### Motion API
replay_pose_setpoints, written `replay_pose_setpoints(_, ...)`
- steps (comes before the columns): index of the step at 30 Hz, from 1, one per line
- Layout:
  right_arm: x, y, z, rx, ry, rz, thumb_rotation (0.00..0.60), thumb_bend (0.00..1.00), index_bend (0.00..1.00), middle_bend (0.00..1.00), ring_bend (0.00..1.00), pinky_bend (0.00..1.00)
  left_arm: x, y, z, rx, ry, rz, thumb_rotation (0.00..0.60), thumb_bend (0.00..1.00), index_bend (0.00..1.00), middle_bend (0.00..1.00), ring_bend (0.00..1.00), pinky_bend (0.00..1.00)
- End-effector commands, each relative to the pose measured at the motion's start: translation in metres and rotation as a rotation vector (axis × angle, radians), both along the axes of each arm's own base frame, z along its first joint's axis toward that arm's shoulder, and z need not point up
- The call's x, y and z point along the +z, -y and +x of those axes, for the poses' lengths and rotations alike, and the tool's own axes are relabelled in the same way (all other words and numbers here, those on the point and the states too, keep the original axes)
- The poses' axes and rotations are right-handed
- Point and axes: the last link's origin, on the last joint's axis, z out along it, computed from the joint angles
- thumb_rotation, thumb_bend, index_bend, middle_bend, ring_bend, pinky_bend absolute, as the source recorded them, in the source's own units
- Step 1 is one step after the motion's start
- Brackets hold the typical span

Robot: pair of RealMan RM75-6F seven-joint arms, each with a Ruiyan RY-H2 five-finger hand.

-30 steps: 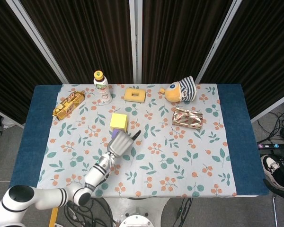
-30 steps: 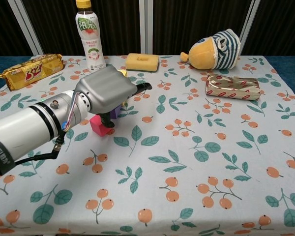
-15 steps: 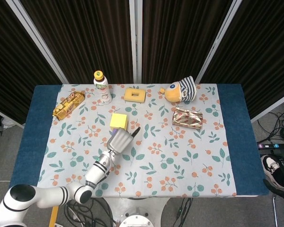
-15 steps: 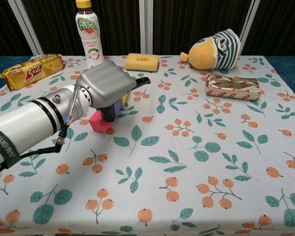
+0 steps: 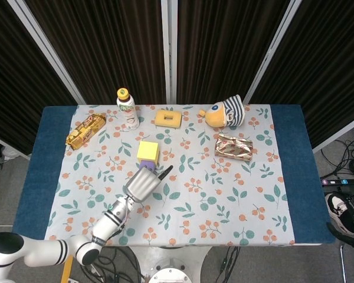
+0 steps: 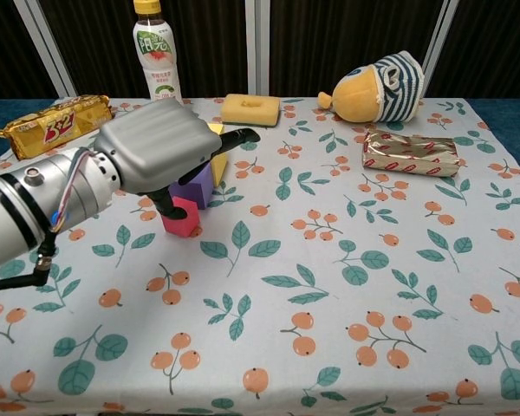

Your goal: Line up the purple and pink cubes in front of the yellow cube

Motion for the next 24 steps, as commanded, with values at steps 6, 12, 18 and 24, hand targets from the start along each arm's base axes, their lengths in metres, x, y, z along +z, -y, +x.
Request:
replay_pose_setpoints(6, 0.001, -0.002, 0.003, 0.008, -0.006, -0.005, 0.6, 0.07, 0.22, 0.3, 0.26, 0.36, -0.008, 0.002, -0.02, -0.018, 0.038, 0.037, 0.6, 0.0, 0.04, 0.74, 0.72, 0.73)
replay_pose_setpoints(12, 0.002, -0.004, 0.006, 0.008, -0.012, -0.012, 0.6, 0.07, 0.22, 0.29, 0.26, 0.36, -0.016, 0.0, -0.029, 0.005, 0.038, 0.036, 0.6, 0.0, 0.04, 0.74, 0.72, 0.73)
replay_pose_setpoints(18, 0.001, -0.004, 0.007, 0.007, -0.014, -0.01, 0.6, 0.07, 0.22, 0.29, 0.26, 0.36, -0.021, 0.002, -0.03, 0.007, 0.038, 0.028, 0.6, 0.0, 0.04, 0.74, 0.72, 0.73)
replay_pose_setpoints(24, 0.002, -0.004, 0.007, 0.003, -0.016, -0.011, 0.6, 0.07, 0.22, 0.29, 0.26, 0.36, -0.028, -0.004, -0.024, 0.043, 0.06, 0.023, 0.6, 0.0, 0.04, 0.74, 0.72, 0.74)
